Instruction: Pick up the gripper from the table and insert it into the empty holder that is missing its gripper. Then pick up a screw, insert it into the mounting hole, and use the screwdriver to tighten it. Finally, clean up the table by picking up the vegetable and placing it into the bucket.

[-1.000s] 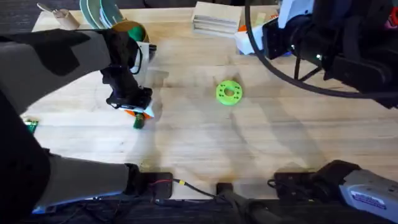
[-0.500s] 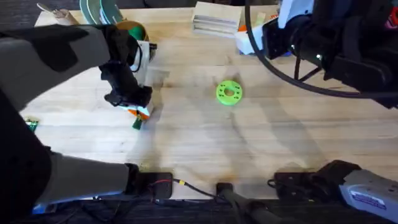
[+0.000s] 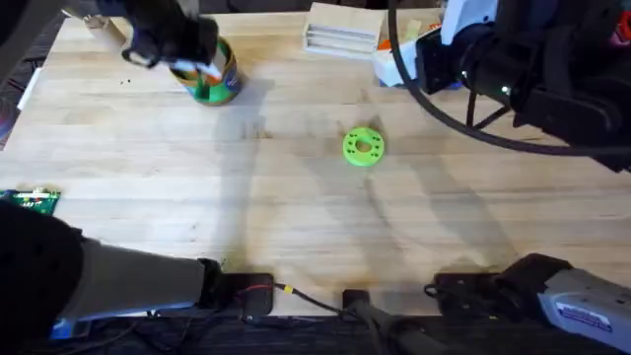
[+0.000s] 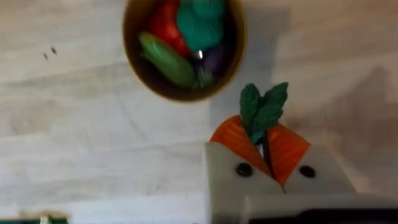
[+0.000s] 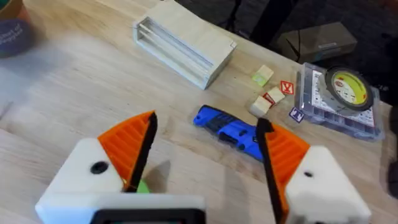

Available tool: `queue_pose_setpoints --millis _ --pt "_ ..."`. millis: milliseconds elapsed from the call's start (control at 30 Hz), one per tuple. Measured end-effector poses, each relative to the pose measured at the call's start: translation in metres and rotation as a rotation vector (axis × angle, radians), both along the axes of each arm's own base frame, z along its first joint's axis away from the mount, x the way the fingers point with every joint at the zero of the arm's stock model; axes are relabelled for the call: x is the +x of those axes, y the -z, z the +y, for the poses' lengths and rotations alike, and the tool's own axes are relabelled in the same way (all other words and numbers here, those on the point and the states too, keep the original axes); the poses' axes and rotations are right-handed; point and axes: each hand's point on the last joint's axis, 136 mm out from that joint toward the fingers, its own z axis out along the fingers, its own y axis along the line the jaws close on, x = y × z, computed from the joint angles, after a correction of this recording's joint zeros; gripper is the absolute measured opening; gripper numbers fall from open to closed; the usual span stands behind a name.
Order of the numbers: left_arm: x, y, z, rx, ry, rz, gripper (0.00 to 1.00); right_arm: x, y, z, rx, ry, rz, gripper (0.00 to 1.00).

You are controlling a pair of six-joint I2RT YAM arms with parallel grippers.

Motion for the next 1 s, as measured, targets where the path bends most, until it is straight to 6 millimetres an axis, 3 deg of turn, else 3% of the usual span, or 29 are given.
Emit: queue_pose_setpoints --millis 133,333,500,700,900,1000 --pt "0.047 -0.035 0.001 -0.011 -0.028 -0.225 0.016 0.0 0.0 0.0 0.001 0.0 -0.001 0.993" --pt "0.079 -0.05 0.016 -0.06 -0.199 -0.369 0.015 0.002 0.004 0.001 -0.004 0.0 0.007 0.993" --pt "0.086 -0.022 0.031 -0.065 -0.32 -0.312 0.015 0.006 0.015 0.003 -0.017 0.0 0.032 0.994" --pt "0.086 0.02 0.036 -0.06 -0.393 -0.205 0.014 0.01 0.01 0.006 -0.004 0.0 0.007 0.993" --pt "0.087 0.026 0.038 -0.059 -0.426 -0.198 0.02 0.013 0.005 0.007 0.007 0.0 -0.014 0.993" --pt "0.086 0.026 0.04 -0.049 -0.436 -0.199 0.175 0.014 0.003 0.007 0.011 0.0 -0.021 0.994"
